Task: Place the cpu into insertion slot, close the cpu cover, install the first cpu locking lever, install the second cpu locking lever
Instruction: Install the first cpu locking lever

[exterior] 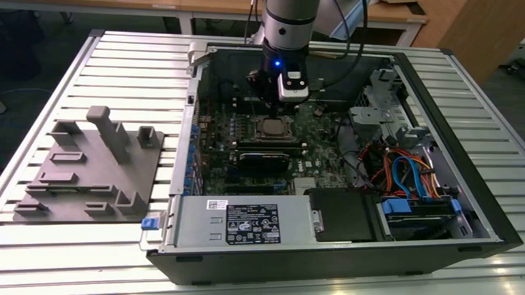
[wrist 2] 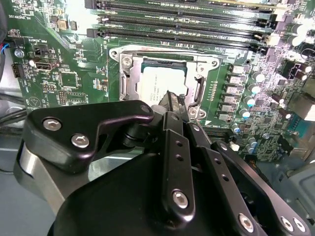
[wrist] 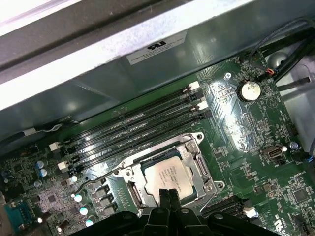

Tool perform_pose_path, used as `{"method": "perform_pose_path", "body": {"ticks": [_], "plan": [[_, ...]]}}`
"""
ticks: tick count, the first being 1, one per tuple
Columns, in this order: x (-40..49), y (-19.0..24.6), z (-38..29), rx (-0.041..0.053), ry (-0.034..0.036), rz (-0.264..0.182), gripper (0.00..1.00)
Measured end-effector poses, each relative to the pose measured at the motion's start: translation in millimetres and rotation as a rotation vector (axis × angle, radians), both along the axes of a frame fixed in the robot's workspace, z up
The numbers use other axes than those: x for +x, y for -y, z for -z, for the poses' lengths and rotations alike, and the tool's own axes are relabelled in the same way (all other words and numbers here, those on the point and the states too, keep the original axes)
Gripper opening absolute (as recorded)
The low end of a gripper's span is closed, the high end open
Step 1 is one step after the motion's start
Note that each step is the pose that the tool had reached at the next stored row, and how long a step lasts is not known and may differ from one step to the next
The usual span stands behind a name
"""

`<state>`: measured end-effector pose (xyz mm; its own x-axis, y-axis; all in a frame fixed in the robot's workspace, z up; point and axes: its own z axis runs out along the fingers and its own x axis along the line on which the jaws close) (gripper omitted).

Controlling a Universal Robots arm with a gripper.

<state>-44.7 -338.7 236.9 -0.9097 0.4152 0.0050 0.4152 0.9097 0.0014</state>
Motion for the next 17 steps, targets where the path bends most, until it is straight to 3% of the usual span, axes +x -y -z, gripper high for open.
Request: {"method": "perform_pose_path", "body": {"ticks": [10, 17], "plan": [[0.0, 0.0, -5.1, 0.0001, 0.0001, -0.007, 0.10], [0.0, 0.0, -5.2, -0.0001, 0.0000, -0.123, 0.10]]}}
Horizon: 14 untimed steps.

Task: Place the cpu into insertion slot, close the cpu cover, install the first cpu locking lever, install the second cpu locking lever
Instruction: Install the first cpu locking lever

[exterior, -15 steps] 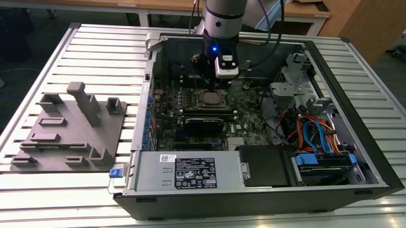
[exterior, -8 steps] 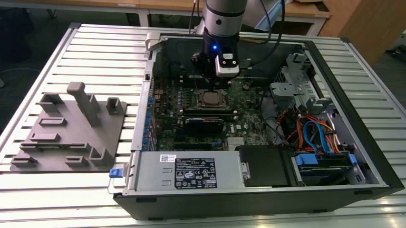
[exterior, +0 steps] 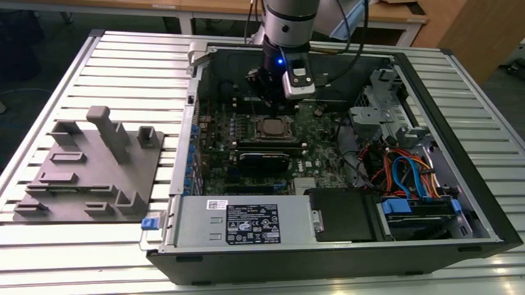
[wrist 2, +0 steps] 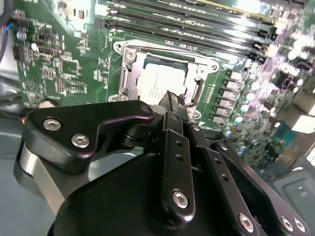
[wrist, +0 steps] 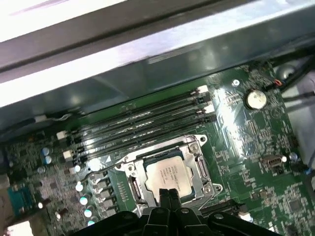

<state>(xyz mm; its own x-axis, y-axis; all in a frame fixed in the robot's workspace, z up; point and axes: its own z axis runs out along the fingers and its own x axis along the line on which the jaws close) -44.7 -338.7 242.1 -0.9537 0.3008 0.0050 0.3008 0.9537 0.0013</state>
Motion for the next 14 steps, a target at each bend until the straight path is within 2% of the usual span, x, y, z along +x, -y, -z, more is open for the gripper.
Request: {"method": "perform_pose_path", "body": {"ticks": [4, 11, 14], "plan": [[0.0, 0.0, 0.0, 0.0000, 0.0000, -0.069, 0.10], [0.0, 0.0, -4.0, 0.0000, 0.0000, -0.117, 0.10], [0.0, -0.1, -4.9, 0.0003, 0.0002, -0.154, 0.10]]}}
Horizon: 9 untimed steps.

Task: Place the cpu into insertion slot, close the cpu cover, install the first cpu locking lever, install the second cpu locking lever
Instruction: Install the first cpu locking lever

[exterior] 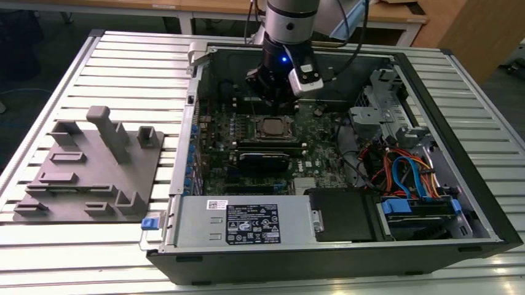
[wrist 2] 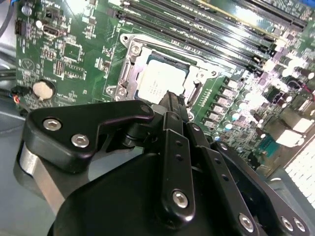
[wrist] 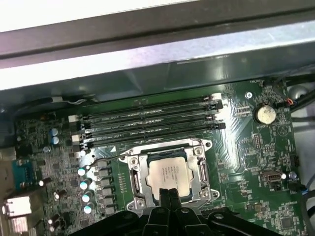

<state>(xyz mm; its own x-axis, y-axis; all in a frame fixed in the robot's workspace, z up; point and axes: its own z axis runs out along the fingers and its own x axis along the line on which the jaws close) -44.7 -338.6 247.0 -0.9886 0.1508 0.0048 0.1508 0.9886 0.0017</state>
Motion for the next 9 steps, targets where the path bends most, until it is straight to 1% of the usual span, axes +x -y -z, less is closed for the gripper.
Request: {"method": "perform_pose_path", "body": {"ticks": [2, 3, 6, 9], "plan": [[0.0, 0.0, -0.3, -0.0001, -0.0001, -0.027, 0.10], [0.0, 0.0, -0.5, -0.0003, -0.0002, -0.034, 0.10], [-0.5, 0.0, -0.5, -0.0003, -0.0001, -0.037, 0.10], [-5.5, 0.1, -0.6, -0.0004, 0.0001, -0.037, 0.10]]}}
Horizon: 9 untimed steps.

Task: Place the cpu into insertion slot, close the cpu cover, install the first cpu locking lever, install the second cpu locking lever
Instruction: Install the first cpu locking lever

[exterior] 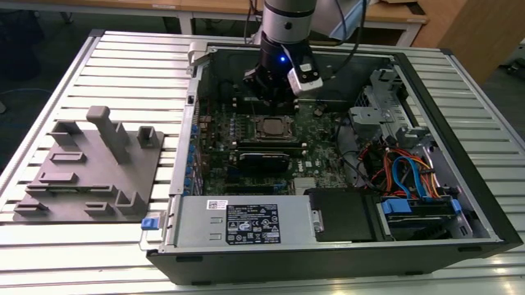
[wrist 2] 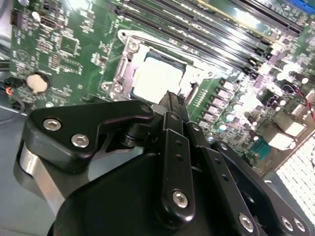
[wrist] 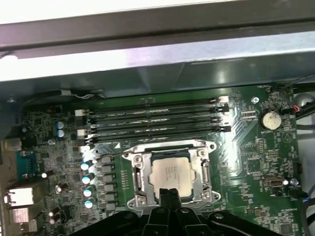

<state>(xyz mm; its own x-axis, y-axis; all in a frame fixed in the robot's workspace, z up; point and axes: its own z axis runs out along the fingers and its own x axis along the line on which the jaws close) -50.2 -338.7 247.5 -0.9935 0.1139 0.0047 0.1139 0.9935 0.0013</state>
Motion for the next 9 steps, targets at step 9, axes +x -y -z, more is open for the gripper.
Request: {"method": "perform_pose_path", "body": {"ticks": [9], "plan": [[-7.3, 0.0, 0.1, 0.0001, 0.0001, 0.000, 0.10]]}}
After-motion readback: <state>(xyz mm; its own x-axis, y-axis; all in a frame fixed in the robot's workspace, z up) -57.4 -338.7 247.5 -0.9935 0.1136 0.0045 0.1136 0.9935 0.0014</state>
